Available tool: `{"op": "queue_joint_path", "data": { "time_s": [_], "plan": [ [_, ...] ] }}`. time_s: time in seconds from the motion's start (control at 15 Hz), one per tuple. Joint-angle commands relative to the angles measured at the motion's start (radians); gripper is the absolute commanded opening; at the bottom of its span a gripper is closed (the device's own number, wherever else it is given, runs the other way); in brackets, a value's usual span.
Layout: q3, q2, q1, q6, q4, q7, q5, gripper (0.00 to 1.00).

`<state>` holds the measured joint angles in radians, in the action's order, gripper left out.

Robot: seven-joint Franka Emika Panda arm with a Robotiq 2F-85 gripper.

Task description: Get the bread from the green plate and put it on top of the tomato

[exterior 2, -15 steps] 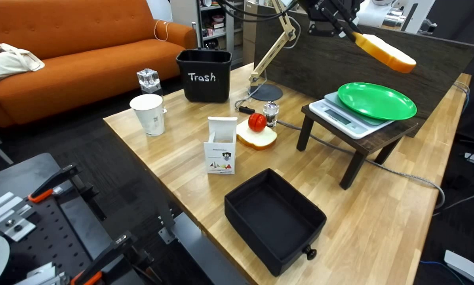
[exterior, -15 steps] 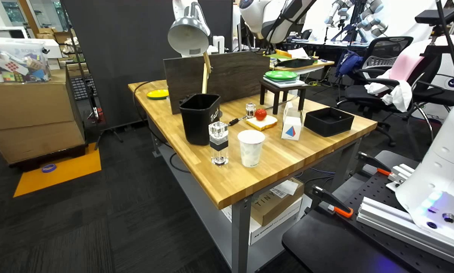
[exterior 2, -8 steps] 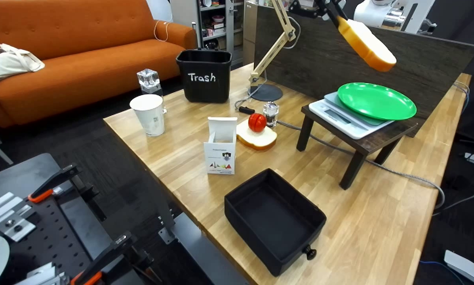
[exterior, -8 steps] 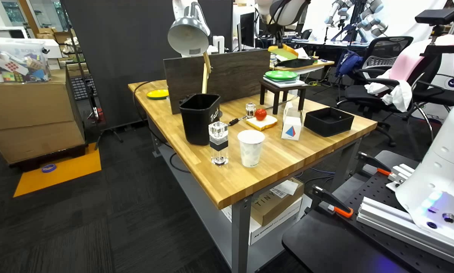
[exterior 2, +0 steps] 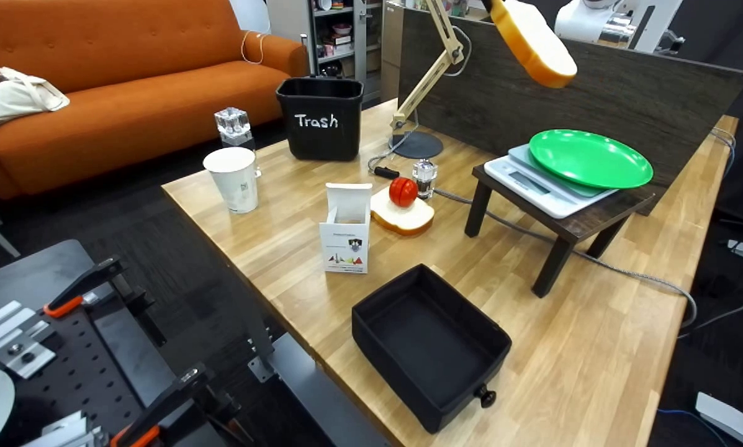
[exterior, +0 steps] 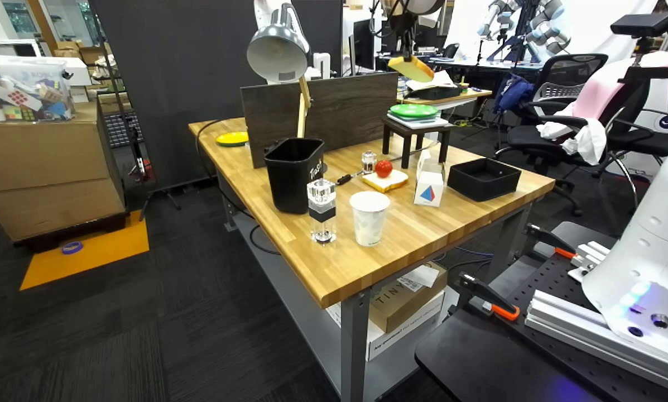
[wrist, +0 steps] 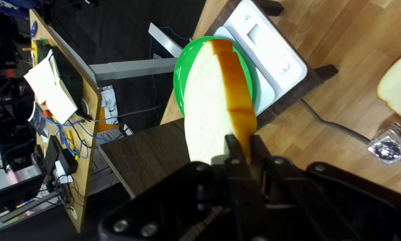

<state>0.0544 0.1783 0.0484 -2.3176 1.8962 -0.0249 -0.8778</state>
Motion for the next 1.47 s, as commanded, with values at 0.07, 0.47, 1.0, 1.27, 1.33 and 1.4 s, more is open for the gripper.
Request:
{"op": "queue_joint_path", "data": {
  "time_s": [0.07, 0.47, 1.0, 1.27, 1.33, 1.4],
  "plan": [
    [-0.022, -0.006, -0.002, -0.031, 0.012, -0.082, 0.129, 0.03],
    [-0.041, 0.029, -0.022, -0.011, -0.009, -0.194, 0.246, 0.03],
    [-0.029, 0.022, -0.034, -0.009, 0.002, -0.147, 0.216, 0.11],
    [-0.030, 0.041, -0.044, 0.004, -0.005, -0.145, 0.190, 0.03],
    [-0.034, 0.053, -0.048, 0.005, -0.009, -0.148, 0.192, 0.03],
    [-0.037, 0.064, -0.053, 0.005, -0.012, -0.151, 0.196, 0.03]
  ]
}}
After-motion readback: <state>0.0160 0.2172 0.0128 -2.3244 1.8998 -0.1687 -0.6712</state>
